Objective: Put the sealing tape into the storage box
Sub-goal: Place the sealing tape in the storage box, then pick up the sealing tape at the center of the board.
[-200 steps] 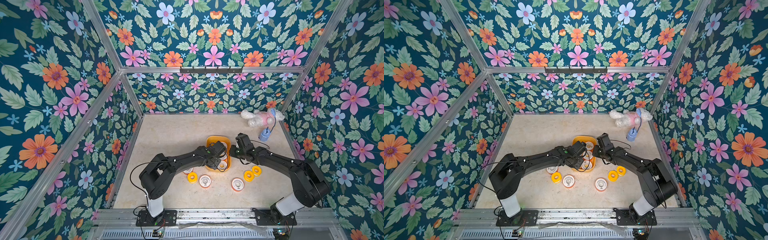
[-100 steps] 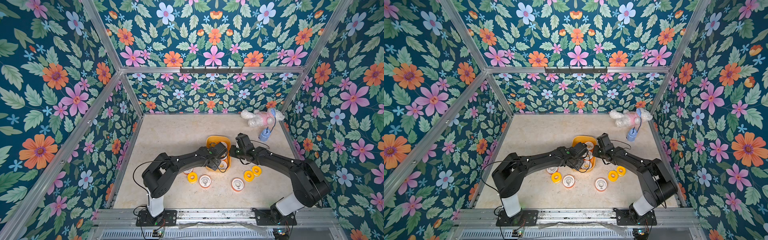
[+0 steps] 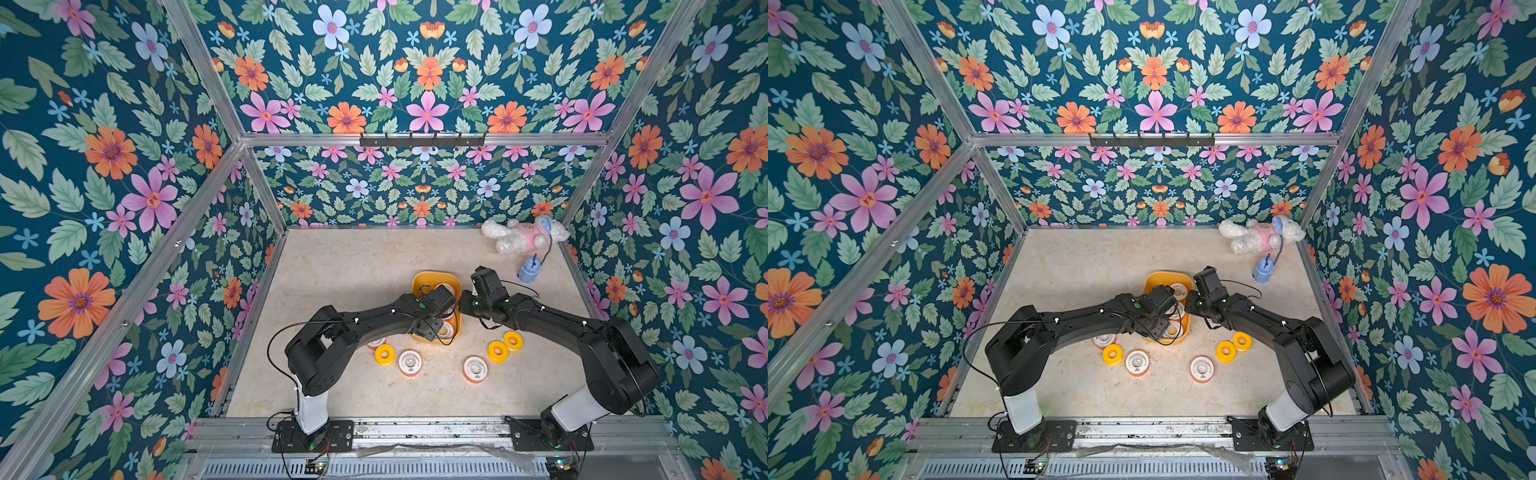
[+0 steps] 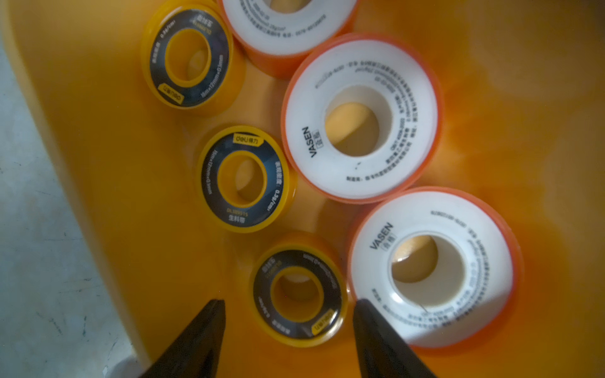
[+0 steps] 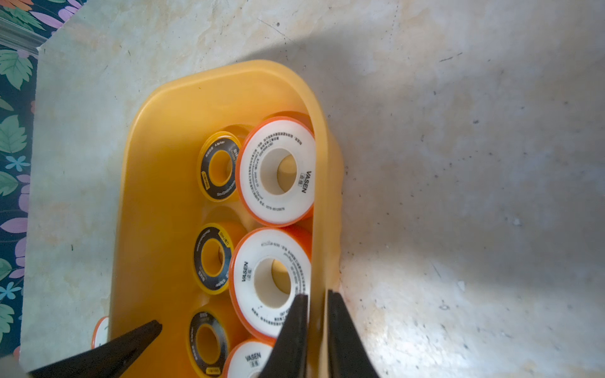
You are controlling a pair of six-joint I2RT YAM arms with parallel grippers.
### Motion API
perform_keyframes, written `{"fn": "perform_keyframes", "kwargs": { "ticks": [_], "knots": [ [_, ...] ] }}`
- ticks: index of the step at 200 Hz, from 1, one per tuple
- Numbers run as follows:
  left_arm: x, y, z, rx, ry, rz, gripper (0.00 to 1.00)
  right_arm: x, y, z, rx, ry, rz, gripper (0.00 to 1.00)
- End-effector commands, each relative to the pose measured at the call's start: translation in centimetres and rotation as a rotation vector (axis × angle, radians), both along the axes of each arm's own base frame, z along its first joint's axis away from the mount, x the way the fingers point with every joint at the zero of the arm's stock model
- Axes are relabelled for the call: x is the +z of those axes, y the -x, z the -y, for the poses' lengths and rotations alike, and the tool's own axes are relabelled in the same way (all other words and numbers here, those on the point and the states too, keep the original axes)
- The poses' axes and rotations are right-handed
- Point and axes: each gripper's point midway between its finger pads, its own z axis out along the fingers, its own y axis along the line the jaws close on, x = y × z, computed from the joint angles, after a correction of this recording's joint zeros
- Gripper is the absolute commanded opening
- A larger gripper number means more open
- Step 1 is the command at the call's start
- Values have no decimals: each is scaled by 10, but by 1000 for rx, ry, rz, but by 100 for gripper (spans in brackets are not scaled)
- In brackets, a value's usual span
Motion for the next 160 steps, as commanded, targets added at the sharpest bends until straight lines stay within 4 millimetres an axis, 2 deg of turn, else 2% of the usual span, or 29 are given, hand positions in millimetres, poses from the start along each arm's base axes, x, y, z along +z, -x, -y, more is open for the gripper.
{"fn": "perform_keyframes", "kwargs": {
  "ticks": [1, 32, 56, 81, 96, 125, 160],
  "knots": [
    [2, 0, -8, 9, -35, 6, 68, -1, 1, 3, -3, 20, 2, 17],
    [16, -2, -6, 25, 4, 33, 67, 3, 0, 3, -1, 18, 13, 19],
    [40, -5, -1, 37, 84, 77, 68, 13, -2, 6, -5, 29, 41, 24],
    [70, -9, -1, 62, 187, 138, 69, 31, -4, 9, -7, 25, 93, 33],
    [85, -13, -7, 99, 250, 170, 70, 41, -4, 13, -17, 30, 120, 38],
    [105, -22, -28, 195, 355, 204, 70, 55, 4, 20, -23, 33, 148, 42],
    [114, -31, -58, 314, 462, 194, 70, 64, 26, 28, 6, 26, 144, 44]
  ]
}}
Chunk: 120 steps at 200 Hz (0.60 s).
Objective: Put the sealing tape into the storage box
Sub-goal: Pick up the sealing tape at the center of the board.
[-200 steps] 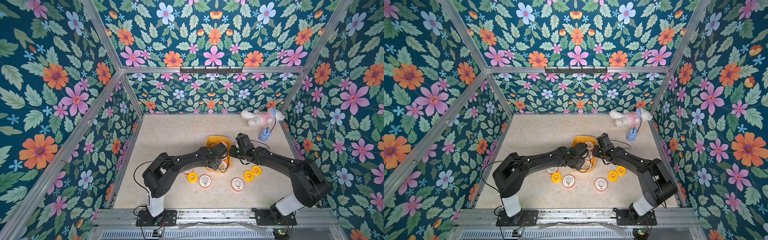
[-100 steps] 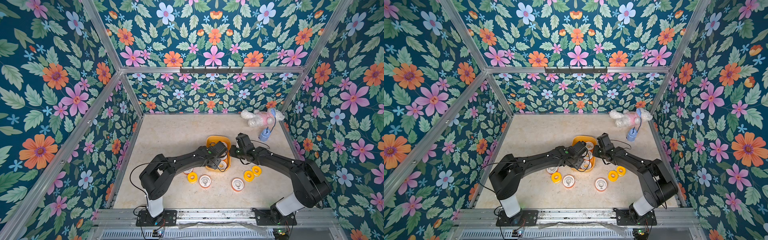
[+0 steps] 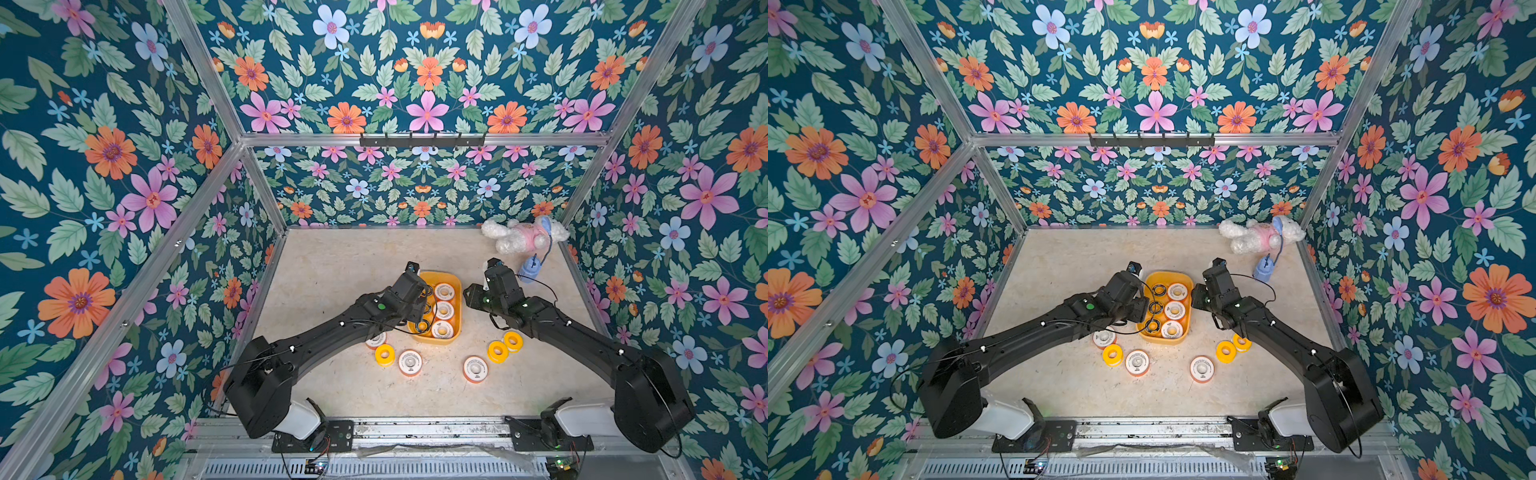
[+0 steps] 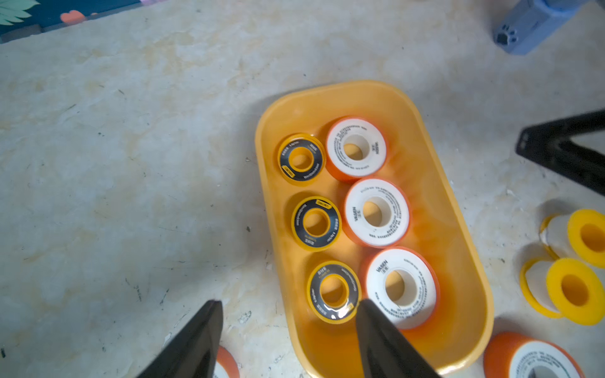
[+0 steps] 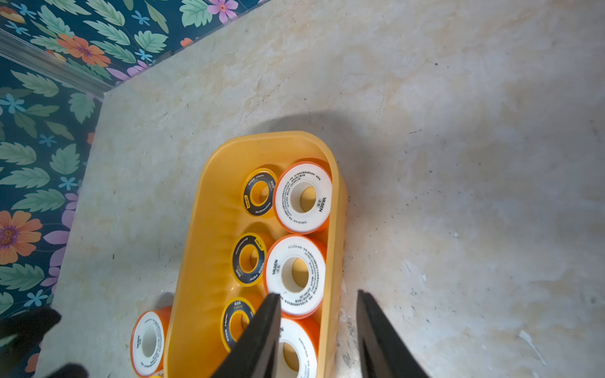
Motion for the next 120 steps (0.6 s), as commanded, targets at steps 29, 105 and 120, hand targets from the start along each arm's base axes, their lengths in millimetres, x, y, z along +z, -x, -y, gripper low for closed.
{"fn": "perform_keyframes", "kwargs": {
  "ticks": [29, 105, 120],
  "knots": [
    [7, -14, -37, 178, 178, -26, 70, -5, 48, 10, 70, -3, -51, 44],
    [8, -16, -70, 311, 271, -30, 70, -28, 124, 4, 142, -3, -136, 48],
    [9, -15, -74, 327, 284, -27, 70, -33, 135, 0, 169, -4, -151, 49]
  ]
}}
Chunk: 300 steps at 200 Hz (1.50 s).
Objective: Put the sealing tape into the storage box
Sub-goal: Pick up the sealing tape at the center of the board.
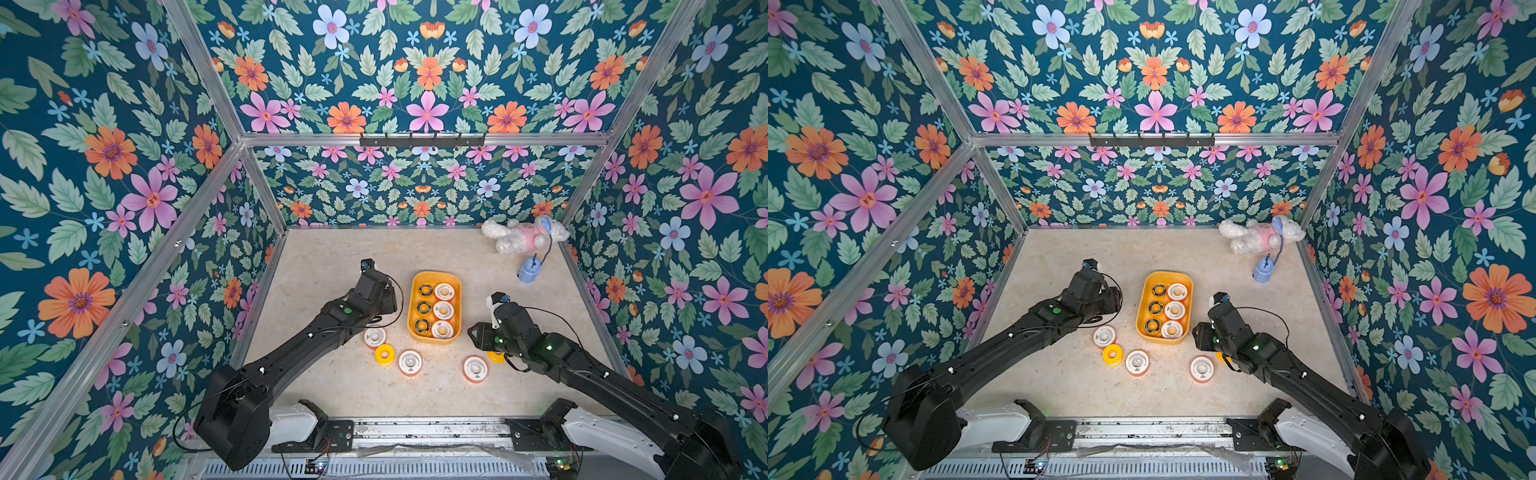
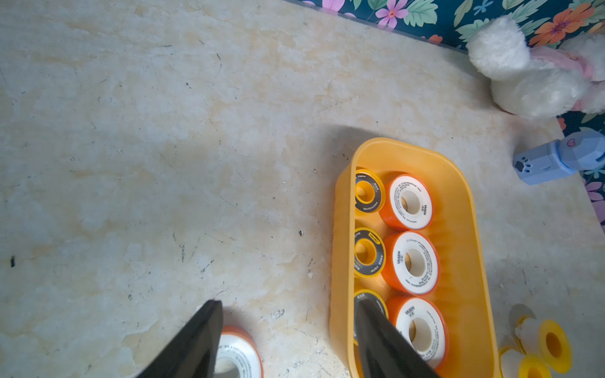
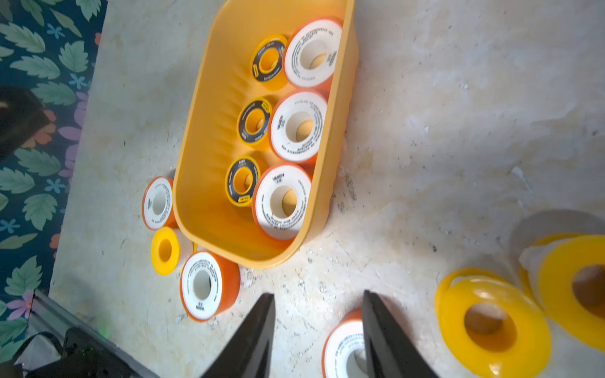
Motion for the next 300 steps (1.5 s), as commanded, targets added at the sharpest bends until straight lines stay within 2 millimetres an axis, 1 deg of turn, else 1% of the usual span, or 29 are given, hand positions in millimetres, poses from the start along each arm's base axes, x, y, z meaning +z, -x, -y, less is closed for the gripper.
{"fn": "perform_keyframes", "kwargs": {
  "ticks": [1, 26, 43, 74, 92, 125, 200, 244, 300],
  "knots": [
    [6, -2, -3, 36, 48, 14, 70, -10, 16, -1, 7, 6, -43, 49],
    [6, 0, -5, 43, 57, 12, 71, -20, 34, -10, 62, 14, -72, 50],
    [7, 0, -6, 44, 59, 15, 71, -31, 44, -13, 86, 37, -100, 51],
    [8, 0, -7, 45, 64, 16, 71, -47, 55, -14, 108, 96, -134, 52],
    [7, 1, -6, 41, 66, 13, 71, -52, 59, -15, 119, 120, -144, 53],
    [6, 2, -7, 41, 63, 9, 70, -62, 61, -11, 116, 170, -162, 53],
    [3, 1, -3, 32, 67, 0, 71, -77, 64, -9, 127, 268, -187, 53],
    [-1, 1, -5, 34, 54, -7, 71, -85, 64, -8, 135, 346, -200, 50],
    [-3, 2, -7, 39, 46, -9, 71, -96, 65, -10, 156, 457, -217, 46]
  ]
}}
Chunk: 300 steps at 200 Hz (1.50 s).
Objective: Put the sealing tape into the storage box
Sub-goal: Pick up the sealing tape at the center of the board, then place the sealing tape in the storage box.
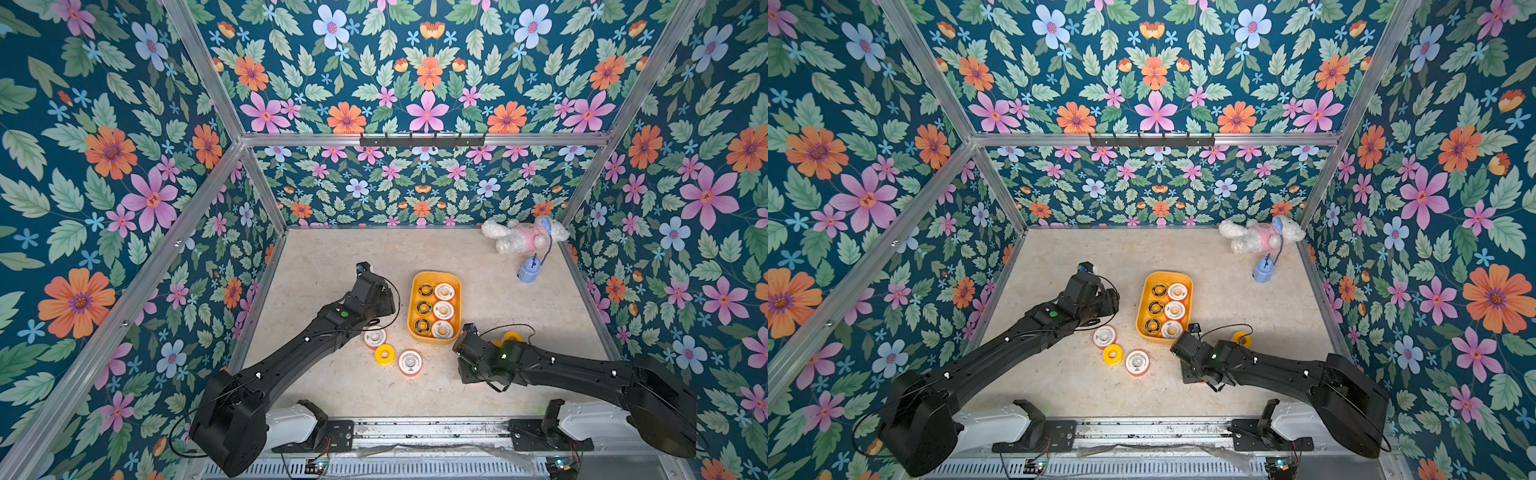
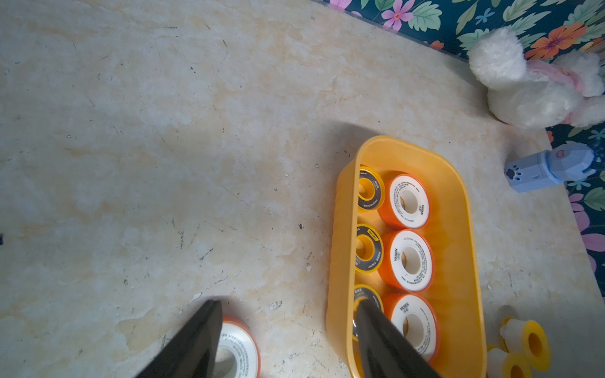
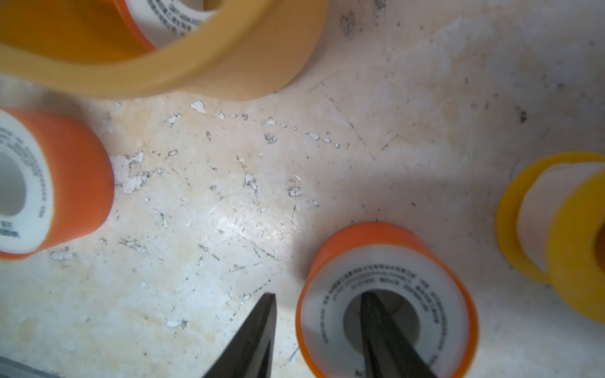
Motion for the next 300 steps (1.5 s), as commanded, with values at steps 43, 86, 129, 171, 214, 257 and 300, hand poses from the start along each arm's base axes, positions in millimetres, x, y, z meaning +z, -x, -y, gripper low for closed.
{"fn": "perform_keyframes", "kwargs": {
  "ticks": [43, 86, 129, 171, 214, 257, 300],
  "knots": [
    [2, -2, -1, 9, 1, 13, 71, -17, 1, 8, 24, 162, -12, 41],
    [2, -2, -3, 14, -4, 14, 71, -19, 1, 3, 19, 160, -15, 26],
    [2, -2, -4, 17, -4, 14, 71, -2, 1, -15, 17, 18, 3, 19],
    [3, -3, -3, 15, -2, 16, 71, 32, -2, -37, 26, -180, 41, 19],
    [6, -3, -2, 13, 5, 22, 71, 87, -12, -63, 85, -429, 107, 19],
    [8, -3, -1, 7, 10, 23, 71, 135, -41, -74, 112, -560, 190, 20],
    [7, -4, -1, 7, 10, 21, 71, 172, -91, -74, 87, -641, 284, 20]
  ]
}}
